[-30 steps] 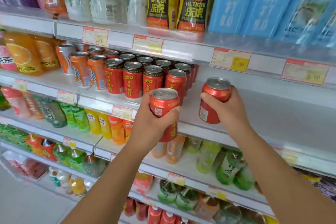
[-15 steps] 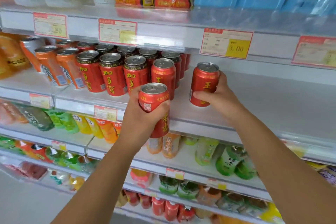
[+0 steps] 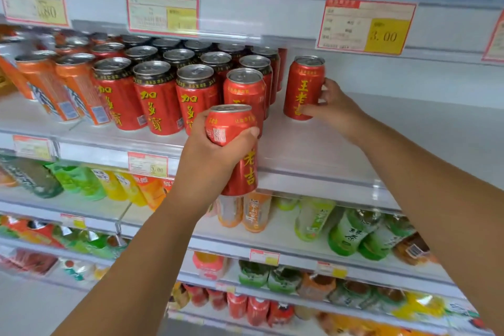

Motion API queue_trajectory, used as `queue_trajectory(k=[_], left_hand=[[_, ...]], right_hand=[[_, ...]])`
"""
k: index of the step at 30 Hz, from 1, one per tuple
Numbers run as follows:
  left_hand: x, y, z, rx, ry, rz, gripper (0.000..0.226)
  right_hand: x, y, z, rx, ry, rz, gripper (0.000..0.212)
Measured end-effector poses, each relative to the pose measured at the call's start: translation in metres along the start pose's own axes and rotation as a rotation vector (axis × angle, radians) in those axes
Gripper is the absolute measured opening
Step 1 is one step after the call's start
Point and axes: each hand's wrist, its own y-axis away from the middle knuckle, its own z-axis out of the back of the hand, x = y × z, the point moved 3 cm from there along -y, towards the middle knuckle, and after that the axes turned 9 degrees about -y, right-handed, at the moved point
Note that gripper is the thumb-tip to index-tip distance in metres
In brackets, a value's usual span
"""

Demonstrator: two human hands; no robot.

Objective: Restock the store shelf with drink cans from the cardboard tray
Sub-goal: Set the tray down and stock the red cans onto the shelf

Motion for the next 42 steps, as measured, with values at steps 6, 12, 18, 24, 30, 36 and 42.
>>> queue_trajectory(k=[6, 12, 18, 24, 30, 36, 42], left_hand=[[0.002, 0.003, -0.002, 0.016, 0.001, -0.039, 0.052], [0.004, 0.004, 0.000, 0.012, 0.029, -0.030, 0.047], [0.004, 0.009, -0.005, 0.030, 0.017, -0.058, 0.045], [0.002, 0.009, -0.006, 0.015, 0.004, -0.040, 0.048], [-0.005, 0.014, -0.006, 0.031, 0.002, -0.006, 0.044], [-0.015, 0.021, -0.004, 0.065, 0.070, 0.023, 0.049], [-0.038, 0.018, -0.019, 0.092, 0.109, -0.103, 0.058]], right_hand=[[-0.008, -0.034, -0.003, -0.113, 0.094, 0.018, 0.073], [-0.014, -0.068, -0.004, -0.169, 0.083, 0.011, 0.073], [-0.021, -0.080, -0.012, -0.228, 0.075, 0.011, 0.066], [-0.024, -0.082, -0.015, -0.221, 0.181, -0.005, 0.068], [0.012, -0.042, -0.015, -0.269, 0.120, -0.130, 0.081], [0.042, 0.099, -0.039, 0.220, 0.008, 0.192, 0.067], [0.055, 0.149, -0.050, 0.340, -0.196, 0.240, 0.081]])
